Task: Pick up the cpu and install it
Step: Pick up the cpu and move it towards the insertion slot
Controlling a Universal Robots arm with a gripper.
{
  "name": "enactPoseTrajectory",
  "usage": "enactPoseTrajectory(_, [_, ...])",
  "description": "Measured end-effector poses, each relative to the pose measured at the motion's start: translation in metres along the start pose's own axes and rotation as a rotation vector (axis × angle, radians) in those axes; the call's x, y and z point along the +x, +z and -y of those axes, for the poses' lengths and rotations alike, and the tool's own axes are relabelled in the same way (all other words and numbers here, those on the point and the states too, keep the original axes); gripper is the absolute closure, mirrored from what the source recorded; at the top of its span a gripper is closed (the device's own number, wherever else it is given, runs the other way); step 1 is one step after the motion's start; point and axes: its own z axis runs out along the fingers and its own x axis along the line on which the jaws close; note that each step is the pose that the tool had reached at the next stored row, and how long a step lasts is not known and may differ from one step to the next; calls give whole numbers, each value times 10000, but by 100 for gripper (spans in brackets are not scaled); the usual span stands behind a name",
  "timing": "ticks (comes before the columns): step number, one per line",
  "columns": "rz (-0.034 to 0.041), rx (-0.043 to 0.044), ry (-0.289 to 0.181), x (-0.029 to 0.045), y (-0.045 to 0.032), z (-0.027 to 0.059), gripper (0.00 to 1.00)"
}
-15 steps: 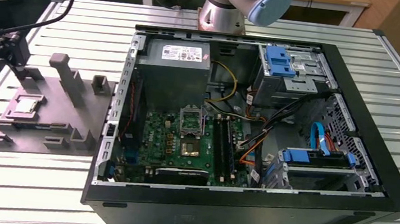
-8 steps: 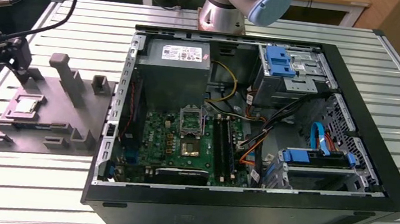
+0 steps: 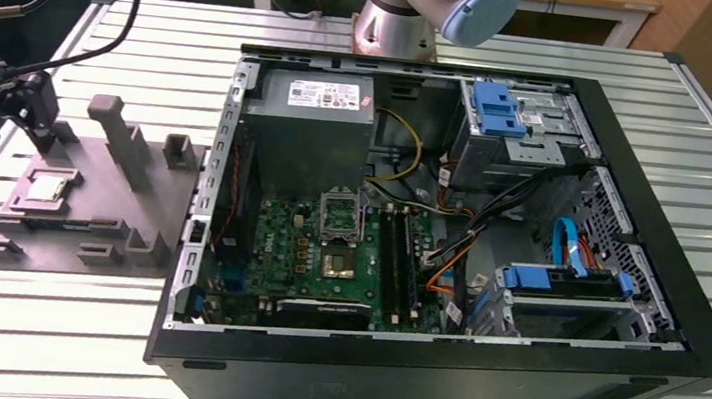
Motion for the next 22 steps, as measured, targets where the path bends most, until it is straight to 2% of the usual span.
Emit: enactPoseTrajectory(22, [0,0,0,1,132,7,38])
